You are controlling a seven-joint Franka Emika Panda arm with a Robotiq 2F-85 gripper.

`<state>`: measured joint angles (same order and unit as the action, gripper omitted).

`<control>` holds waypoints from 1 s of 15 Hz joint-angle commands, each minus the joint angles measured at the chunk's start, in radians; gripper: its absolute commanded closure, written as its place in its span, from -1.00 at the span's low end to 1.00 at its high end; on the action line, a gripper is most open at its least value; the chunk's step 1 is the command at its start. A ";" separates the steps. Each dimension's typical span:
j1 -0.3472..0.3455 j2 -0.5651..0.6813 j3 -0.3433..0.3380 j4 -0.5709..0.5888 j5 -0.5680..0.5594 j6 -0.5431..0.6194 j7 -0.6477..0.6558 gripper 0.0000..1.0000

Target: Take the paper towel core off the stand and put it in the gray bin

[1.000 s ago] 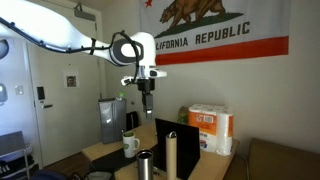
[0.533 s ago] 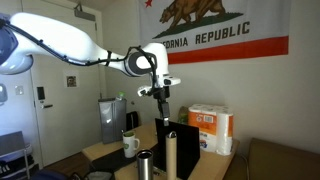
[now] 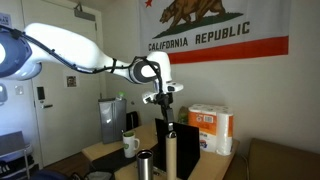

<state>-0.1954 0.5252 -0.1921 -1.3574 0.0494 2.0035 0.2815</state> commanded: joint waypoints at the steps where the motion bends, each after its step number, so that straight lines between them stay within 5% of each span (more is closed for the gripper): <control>1: 0.004 0.027 0.008 0.035 -0.004 0.010 0.006 -1.00; 15: 0.000 0.036 0.009 -0.026 -0.001 0.035 -0.008 -1.00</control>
<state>-0.1895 0.5728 -0.1847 -1.3549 0.0494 2.0163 0.2799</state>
